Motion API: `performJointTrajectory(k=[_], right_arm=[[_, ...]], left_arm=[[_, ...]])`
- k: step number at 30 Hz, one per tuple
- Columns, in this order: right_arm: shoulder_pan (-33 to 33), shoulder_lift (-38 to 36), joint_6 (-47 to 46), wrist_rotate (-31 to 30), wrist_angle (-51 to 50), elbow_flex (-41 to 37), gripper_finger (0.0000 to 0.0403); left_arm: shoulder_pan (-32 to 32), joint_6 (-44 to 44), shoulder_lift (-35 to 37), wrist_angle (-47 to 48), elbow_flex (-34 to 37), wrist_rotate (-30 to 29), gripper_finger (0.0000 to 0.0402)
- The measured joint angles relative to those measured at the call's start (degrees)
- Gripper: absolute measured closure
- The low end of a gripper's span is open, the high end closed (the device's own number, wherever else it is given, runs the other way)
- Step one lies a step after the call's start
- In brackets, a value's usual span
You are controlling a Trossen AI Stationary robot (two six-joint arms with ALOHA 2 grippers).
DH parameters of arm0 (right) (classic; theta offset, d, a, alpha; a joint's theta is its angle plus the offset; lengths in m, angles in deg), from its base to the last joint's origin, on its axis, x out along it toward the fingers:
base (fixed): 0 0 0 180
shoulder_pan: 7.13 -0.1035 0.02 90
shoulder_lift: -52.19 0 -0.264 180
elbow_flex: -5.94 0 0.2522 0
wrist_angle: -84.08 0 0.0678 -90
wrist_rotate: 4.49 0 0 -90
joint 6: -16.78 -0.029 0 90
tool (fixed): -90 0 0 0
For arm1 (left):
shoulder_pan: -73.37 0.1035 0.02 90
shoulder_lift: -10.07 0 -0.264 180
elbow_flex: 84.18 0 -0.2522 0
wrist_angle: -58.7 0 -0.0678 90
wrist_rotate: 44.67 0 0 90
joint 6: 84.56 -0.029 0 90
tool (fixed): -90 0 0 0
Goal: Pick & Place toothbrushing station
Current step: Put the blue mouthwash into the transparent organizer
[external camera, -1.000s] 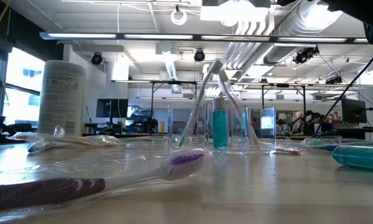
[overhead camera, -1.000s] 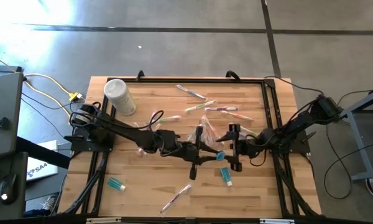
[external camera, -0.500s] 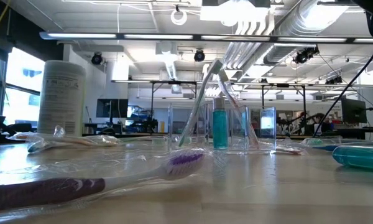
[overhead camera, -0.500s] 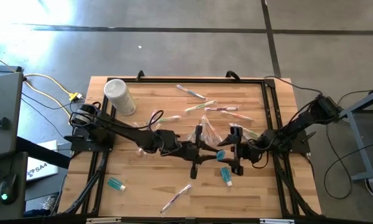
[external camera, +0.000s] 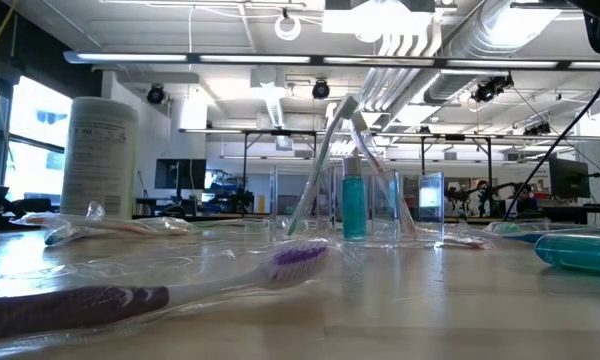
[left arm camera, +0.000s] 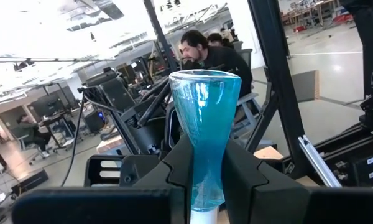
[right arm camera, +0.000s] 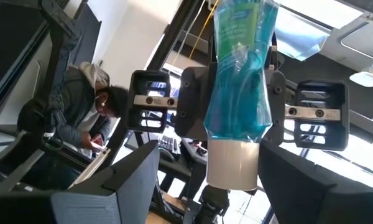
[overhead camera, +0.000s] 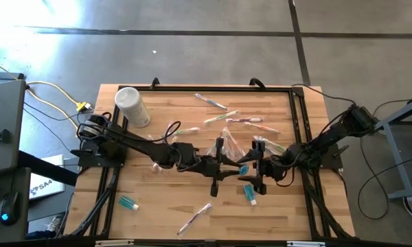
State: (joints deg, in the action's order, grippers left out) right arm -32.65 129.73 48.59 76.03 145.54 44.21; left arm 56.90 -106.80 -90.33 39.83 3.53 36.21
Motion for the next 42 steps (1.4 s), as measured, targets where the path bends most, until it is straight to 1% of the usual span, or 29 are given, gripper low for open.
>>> performJointTrajectory(k=[3,6,15,22,24,27,33,36,40,42], right_arm=[[0.0,0.0,0.0,0.0,0.01,-0.01,0.0156],[0.0,0.0,0.01,-0.03,0.11,-0.01,0.0181],[0.0,0.0,2.24,-0.98,0.33,0.0,0.0311],[-1.28,0.0,3.81,-3.69,0.01,-0.01,0.0313],[-1.98,0.0,4.83,-5.29,-0.24,0.0,0.0313],[-2.75,0.0,6.44,-7.64,-0.39,0.0,0.0313],[-3.02,-0.02,7.69,-9.0,-1.8,0.0,0.0313],[-3.04,0.0,7.88,-11.31,-3.84,0.0,0.0313],[-3.08,0.0,9.08,-13.49,-5.77,0.0,0.0313],[-3.04,0.0,9.26,-14.49,-6.38,0.04,0.0313]], left_arm=[[0.0,0.0,0.0,0.02,0.0,0.0,0.0355],[0.0,0.02,0.0,0.23,0.0,0.03,0.0355],[-0.04,-0.37,0.0,1.12,0.0,0.37,0.0355],[-0.04,-0.48,0.0,1.8,0.0,0.35,0.0354],[-0.04,-0.46,0.0,2.64,-0.09,0.5,0.0346],[-0.04,-0.37,0.0,2.76,-0.09,1.07,0.0317],[-0.16,0.53,0.0,2.8,-0.09,1.1,0.0232],[-0.52,1.59,0.0,2.8,-0.09,2.53,0.0193],[-1.47,0.31,0.42,5.63,-0.11,2.53,0.0164],[-2.0,-0.01,1.14,7.39,-0.09,0.13,0.016]])
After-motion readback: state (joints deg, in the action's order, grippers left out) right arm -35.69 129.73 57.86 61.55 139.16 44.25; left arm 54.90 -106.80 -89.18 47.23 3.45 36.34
